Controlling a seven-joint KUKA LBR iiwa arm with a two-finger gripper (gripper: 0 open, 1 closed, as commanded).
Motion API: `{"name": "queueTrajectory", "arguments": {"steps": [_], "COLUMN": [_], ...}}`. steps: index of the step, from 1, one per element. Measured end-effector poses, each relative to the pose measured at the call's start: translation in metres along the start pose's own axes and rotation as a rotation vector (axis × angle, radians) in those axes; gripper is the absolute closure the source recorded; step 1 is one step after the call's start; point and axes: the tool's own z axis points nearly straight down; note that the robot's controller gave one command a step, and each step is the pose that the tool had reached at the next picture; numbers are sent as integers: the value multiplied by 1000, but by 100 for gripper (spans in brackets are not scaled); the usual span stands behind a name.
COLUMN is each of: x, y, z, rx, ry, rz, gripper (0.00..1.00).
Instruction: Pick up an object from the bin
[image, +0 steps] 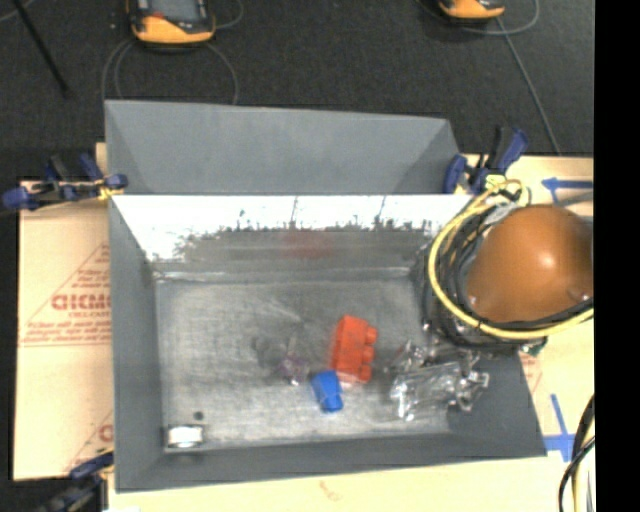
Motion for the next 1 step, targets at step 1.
{"name": "queueTrajectory", "arguments": {"steps": [1], "x": [1], "y": [-1], "z": [-11], "rx": [-3], "ry": [1], "rz": [6], "gripper": [100]}}
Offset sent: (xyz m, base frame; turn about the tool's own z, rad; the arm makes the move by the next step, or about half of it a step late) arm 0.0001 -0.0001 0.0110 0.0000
